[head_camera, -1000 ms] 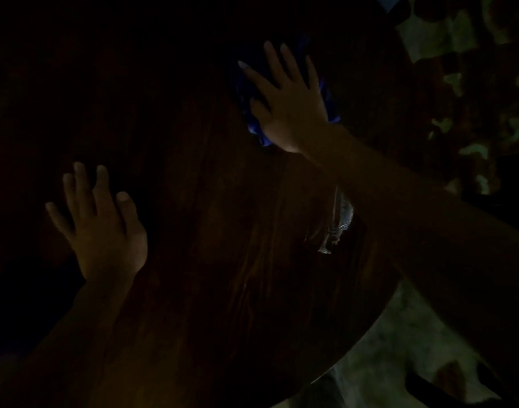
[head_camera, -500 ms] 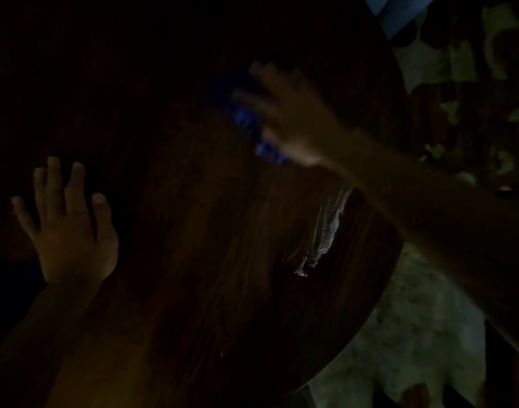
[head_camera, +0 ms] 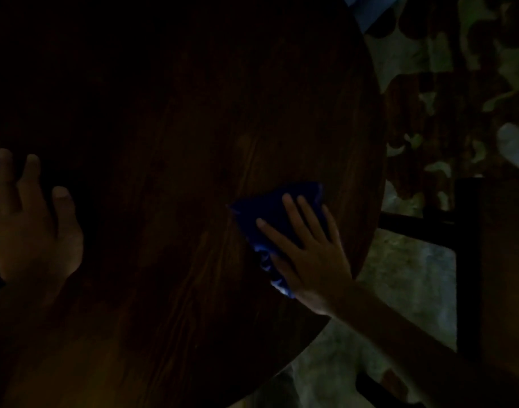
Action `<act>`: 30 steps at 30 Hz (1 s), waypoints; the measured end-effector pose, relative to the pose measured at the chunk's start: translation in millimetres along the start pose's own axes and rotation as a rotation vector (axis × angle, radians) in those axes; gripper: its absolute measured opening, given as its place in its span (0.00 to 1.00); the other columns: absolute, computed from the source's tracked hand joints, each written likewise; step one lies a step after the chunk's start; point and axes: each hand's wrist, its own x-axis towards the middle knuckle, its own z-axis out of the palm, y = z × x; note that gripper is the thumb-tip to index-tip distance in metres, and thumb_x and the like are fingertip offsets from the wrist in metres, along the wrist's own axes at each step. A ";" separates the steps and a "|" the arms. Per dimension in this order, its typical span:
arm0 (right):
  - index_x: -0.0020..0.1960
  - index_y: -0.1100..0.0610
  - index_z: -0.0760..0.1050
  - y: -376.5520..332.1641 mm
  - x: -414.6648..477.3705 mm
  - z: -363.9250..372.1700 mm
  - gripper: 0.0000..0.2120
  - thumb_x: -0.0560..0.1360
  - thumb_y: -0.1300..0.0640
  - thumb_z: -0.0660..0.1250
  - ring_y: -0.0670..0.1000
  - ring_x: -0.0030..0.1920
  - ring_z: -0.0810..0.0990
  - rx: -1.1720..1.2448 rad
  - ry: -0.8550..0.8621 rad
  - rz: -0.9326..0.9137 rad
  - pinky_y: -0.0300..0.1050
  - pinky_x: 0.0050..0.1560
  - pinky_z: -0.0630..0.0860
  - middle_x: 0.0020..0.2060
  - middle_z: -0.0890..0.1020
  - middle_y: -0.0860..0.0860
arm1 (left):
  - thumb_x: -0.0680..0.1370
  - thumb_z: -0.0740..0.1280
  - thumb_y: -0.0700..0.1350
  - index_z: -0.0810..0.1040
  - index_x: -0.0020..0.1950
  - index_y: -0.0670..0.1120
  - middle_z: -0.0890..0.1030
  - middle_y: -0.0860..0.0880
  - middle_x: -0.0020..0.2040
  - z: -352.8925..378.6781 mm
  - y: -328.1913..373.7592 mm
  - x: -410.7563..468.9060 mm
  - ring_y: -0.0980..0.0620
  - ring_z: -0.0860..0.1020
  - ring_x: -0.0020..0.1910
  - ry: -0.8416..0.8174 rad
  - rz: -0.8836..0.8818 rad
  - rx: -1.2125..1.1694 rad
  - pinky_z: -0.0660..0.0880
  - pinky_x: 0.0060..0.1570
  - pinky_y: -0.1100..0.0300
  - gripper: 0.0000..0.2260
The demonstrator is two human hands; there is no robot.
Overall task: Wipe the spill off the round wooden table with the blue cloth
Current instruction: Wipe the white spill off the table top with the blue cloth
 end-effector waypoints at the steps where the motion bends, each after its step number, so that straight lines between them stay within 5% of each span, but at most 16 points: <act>1: 0.82 0.39 0.51 -0.7 10.6 -1.4 0.26 0.84 0.39 0.45 0.56 0.83 0.48 0.019 0.005 0.038 0.66 0.80 0.52 0.83 0.50 0.54 | 0.87 0.46 0.62 0.51 0.87 0.60 0.49 0.59 0.88 -30.4 68.7 -11.6 0.54 0.51 0.87 -0.020 0.029 -0.041 0.56 0.83 0.47 0.28; 3: 0.82 0.38 0.49 3.5 55.4 -12.3 0.26 0.84 0.39 0.43 0.55 0.83 0.44 0.053 0.088 0.177 0.64 0.81 0.47 0.83 0.47 0.53 | 0.87 0.46 0.62 0.49 0.87 0.62 0.49 0.58 0.88 -54.1 112.1 -24.3 0.53 0.51 0.87 0.008 0.046 -0.032 0.55 0.83 0.43 0.27; 7: 0.82 0.40 0.48 -12.3 167.5 -38.2 0.27 0.84 0.40 0.46 0.57 0.83 0.45 0.125 0.221 0.458 0.66 0.80 0.46 0.83 0.48 0.54 | 0.85 0.45 0.64 0.47 0.86 0.64 0.47 0.60 0.88 -53.2 81.5 -10.2 0.54 0.52 0.86 -0.076 -0.048 0.058 0.59 0.81 0.39 0.29; 9: 0.82 0.43 0.52 -55.2 178.5 -30.7 0.28 0.83 0.40 0.49 0.60 0.83 0.48 0.084 0.209 0.240 0.68 0.78 0.48 0.83 0.51 0.56 | 0.85 0.45 0.64 0.48 0.87 0.61 0.46 0.58 0.88 -65.9 100.9 -7.4 0.51 0.50 0.87 -0.054 -0.052 0.068 0.56 0.83 0.39 0.29; 13: 0.82 0.45 0.55 -108.2 55.2 4.6 0.31 0.81 0.41 0.58 0.60 0.83 0.46 -0.048 -0.091 -0.622 0.66 0.80 0.37 0.83 0.50 0.57 | 0.87 0.48 0.54 0.54 0.86 0.41 0.48 0.43 0.88 -92.9 138.0 -24.1 0.38 0.47 0.86 -0.150 0.048 0.060 0.37 0.80 0.44 0.30; 16: 0.82 0.44 0.55 -34.6 -21.0 6.7 0.37 0.77 0.39 0.66 0.58 0.83 0.47 -0.128 -0.204 -0.820 0.64 0.80 0.36 0.83 0.50 0.56 | 0.87 0.47 0.56 0.53 0.87 0.48 0.47 0.48 0.88 -87.7 137.4 -24.9 0.38 0.49 0.86 -0.126 0.048 0.066 0.41 0.80 0.34 0.28; 18: 0.81 0.44 0.55 35.0 -12.9 -1.6 0.38 0.76 0.41 0.66 0.60 0.81 0.53 -0.180 -0.108 -0.596 0.68 0.79 0.47 0.81 0.55 0.58 | 0.87 0.45 0.61 0.49 0.87 0.55 0.45 0.55 0.87 -81.4 136.0 -20.2 0.41 0.51 0.87 -0.086 -0.041 0.054 0.50 0.81 0.29 0.28; 20: 0.81 0.42 0.49 81.2 40.1 -25.0 0.33 0.80 0.44 0.59 0.61 0.81 0.55 -0.146 0.054 -0.173 0.70 0.78 0.54 0.81 0.56 0.60 | 0.88 0.46 0.59 0.50 0.87 0.56 0.45 0.50 0.88 -73.5 124.1 -18.7 0.41 0.51 0.87 -0.096 -0.002 0.057 0.50 0.81 0.30 0.27; 22: 0.81 0.39 0.44 79.6 110.7 -45.8 0.29 0.83 0.43 0.50 0.58 0.83 0.50 -0.006 0.196 0.305 0.67 0.80 0.51 0.83 0.51 0.57 | 0.87 0.46 0.62 0.47 0.85 0.66 0.48 0.50 0.88 -72.1 120.5 -15.1 0.44 0.52 0.87 -0.105 -0.004 -0.037 0.56 0.80 0.30 0.25; 24: 0.82 0.41 0.47 34.8 156.6 -48.5 0.28 0.83 0.41 0.48 0.58 0.83 0.48 -0.007 0.234 0.448 0.66 0.80 0.49 0.83 0.50 0.56 | 0.86 0.45 0.65 0.44 0.80 0.75 0.51 0.53 0.88 -72.6 120.8 -15.3 0.46 0.55 0.86 -0.088 -0.076 -0.125 0.60 0.78 0.32 0.23; 25: 0.82 0.43 0.49 4.2 161.7 -40.9 0.29 0.82 0.42 0.49 0.60 0.83 0.49 -0.042 0.240 0.344 0.68 0.79 0.49 0.83 0.52 0.56 | 0.86 0.45 0.66 0.43 0.79 0.76 0.52 0.53 0.88 -71.9 118.7 -16.1 0.46 0.55 0.86 -0.083 -0.089 -0.157 0.59 0.79 0.32 0.22; 28: 0.82 0.46 0.54 -72.1 73.9 -1.4 0.31 0.81 0.42 0.57 0.61 0.83 0.48 -0.062 0.025 -0.404 0.69 0.79 0.45 0.82 0.52 0.57 | 0.85 0.43 0.66 0.43 0.81 0.74 0.50 0.55 0.88 -75.8 128.2 -20.0 0.46 0.54 0.86 -0.098 -0.036 -0.082 0.58 0.78 0.30 0.24; 30: 0.81 0.45 0.56 -58.9 -4.0 9.4 0.35 0.78 0.40 0.65 0.59 0.83 0.48 -0.120 -0.100 -0.732 0.65 0.81 0.44 0.83 0.51 0.56 | 0.85 0.43 0.66 0.43 0.85 0.68 0.45 0.58 0.88 -76.7 135.0 -19.5 0.46 0.51 0.87 -0.095 -0.064 -0.017 0.55 0.79 0.30 0.27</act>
